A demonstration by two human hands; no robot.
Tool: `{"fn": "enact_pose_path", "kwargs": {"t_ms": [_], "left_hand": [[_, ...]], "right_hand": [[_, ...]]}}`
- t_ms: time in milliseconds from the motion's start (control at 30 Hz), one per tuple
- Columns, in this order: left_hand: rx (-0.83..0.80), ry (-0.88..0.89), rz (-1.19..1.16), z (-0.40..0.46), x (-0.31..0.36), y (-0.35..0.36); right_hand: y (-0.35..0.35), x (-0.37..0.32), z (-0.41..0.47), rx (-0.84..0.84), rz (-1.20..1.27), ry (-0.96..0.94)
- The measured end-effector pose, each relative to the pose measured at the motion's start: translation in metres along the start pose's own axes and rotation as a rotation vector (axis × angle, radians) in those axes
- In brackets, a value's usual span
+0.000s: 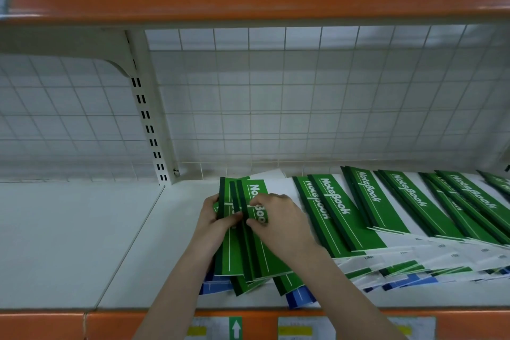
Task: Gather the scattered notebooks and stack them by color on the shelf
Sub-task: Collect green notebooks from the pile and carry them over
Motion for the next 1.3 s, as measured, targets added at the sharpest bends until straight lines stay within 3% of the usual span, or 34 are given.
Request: {"fn": "enact_pose_path", "kwargs": {"t_ms": [267,567,733,833,900,967,1167,1300], "left_hand": [[0.015,0.005,-0.008,-0.001,0.001,0.001],[0.021,0.024,-0.056,-0.002,0.003,0.002],[0.087,0.067,-0.189,-0.004,0.009,-0.004],[0.045,0.176,-0.237,-0.008,0.015,-0.003],[0.004,0.246,-0.244,-0.009,0.019,0.002],[-0.029,0.282,-0.23,-0.011,0.024,0.008],[0.016,0.404,-0.114,-0.015,0.04,0.016],[0.013,0.354,-0.038,-0.014,0.04,0.019]], "right_hand": [[0.004,-0.001,-0.008,-0.009,-0.067,0.087],[0.025,-0.019,-0.011,0.056,-0.05,-0.013],[0.004,0.009,-0.002,0.071,0.061,0.145],[-0.015,0.023,0.006,0.067,0.39,0.268],[-0.021,0.029,0.007,0.029,0.717,0.298],[-0.022,0.034,0.005,0.033,0.883,0.28],[-0.03,0.027,-0.005,0.273,0.968,-0.059],[-0.03,0.029,-0.008,0.236,1.029,-0.069]]}}
Point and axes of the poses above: each hand's wrist, its own z-axis towards the middle knuckle, its own y-axis out of the palm, x = y × z, the point moved 2 cm from there along z, towards the middle knuckle, and after that the axes turned 6 degrees about y, right-handed, at the moved point
